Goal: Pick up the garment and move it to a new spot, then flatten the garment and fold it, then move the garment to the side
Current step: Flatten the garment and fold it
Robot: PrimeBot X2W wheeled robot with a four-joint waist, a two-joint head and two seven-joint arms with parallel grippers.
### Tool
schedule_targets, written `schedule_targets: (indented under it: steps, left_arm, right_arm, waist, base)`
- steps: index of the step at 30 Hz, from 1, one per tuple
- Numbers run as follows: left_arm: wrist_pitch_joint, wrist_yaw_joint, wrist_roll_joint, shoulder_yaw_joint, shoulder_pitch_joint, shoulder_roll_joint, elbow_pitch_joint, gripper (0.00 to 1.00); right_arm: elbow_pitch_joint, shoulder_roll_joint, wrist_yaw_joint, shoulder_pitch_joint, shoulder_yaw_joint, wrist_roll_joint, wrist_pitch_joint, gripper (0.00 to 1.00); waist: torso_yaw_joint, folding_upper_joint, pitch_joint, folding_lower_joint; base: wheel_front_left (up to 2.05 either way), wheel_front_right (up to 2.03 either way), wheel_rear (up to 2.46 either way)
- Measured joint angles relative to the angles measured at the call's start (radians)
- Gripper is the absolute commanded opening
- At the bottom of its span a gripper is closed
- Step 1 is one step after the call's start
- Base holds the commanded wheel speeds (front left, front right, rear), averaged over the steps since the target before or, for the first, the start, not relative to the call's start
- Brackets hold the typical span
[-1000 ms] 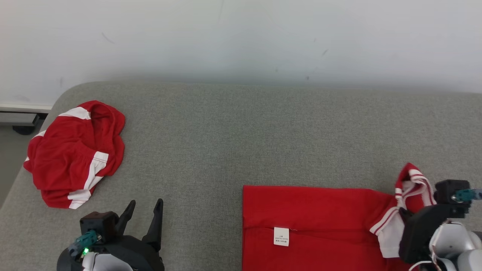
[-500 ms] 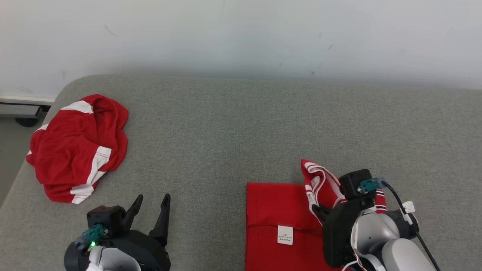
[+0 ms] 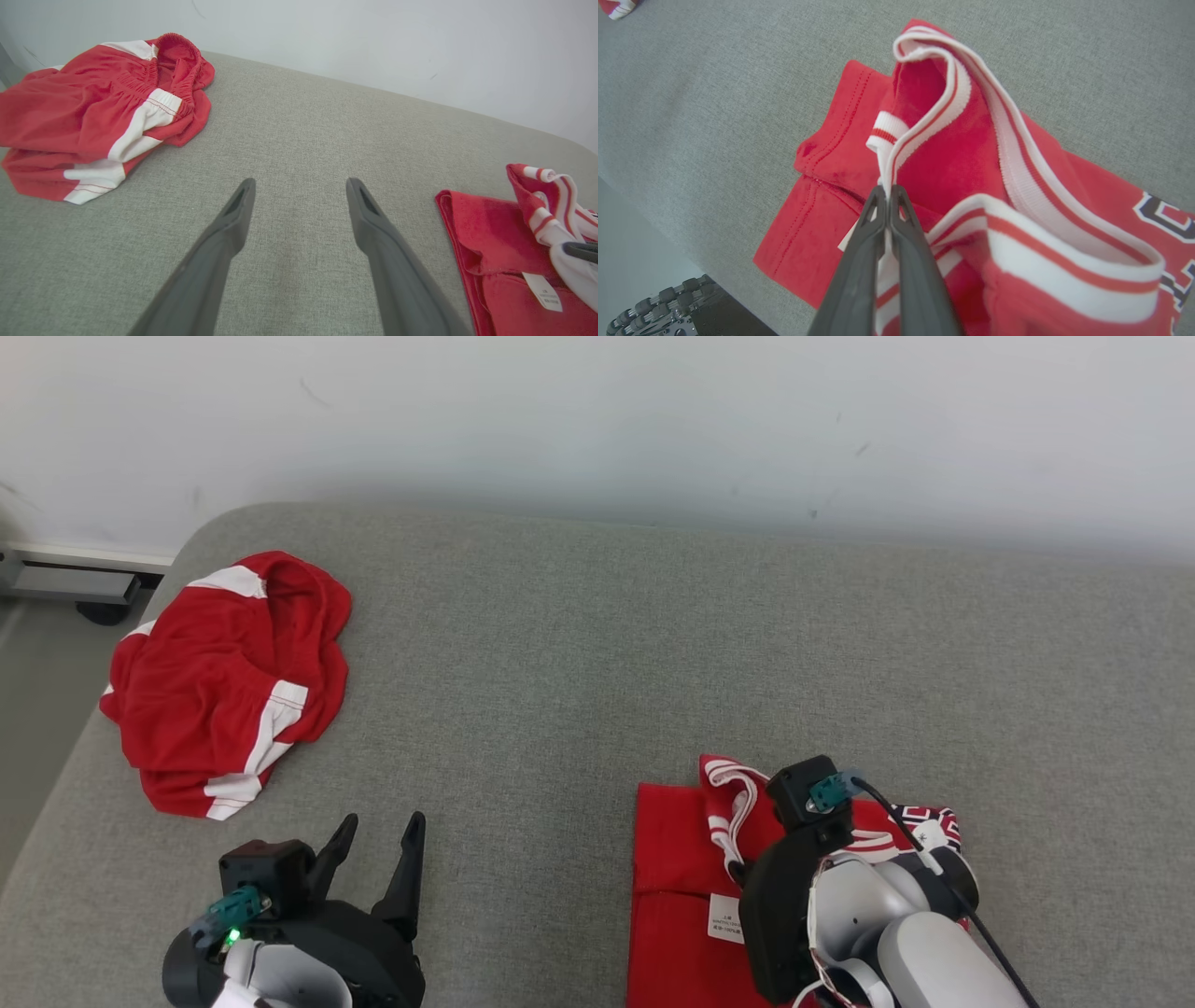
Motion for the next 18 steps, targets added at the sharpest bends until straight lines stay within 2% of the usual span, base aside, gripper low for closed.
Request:
schedule_targets:
  steps: [18]
  left_arm:
    - [-0.004,-0.008,0.0,-0.01,-0.004,-0.006,0.014,1.0]
  right_arm:
    - [0.097,-0.002,-0.06,-0.058,0.127,0.105,-0.043,0.01]
  waist:
    - [0.02,0.0,-0.002,-0.0001]
  base:
    - [0.0,0.0,0.0]
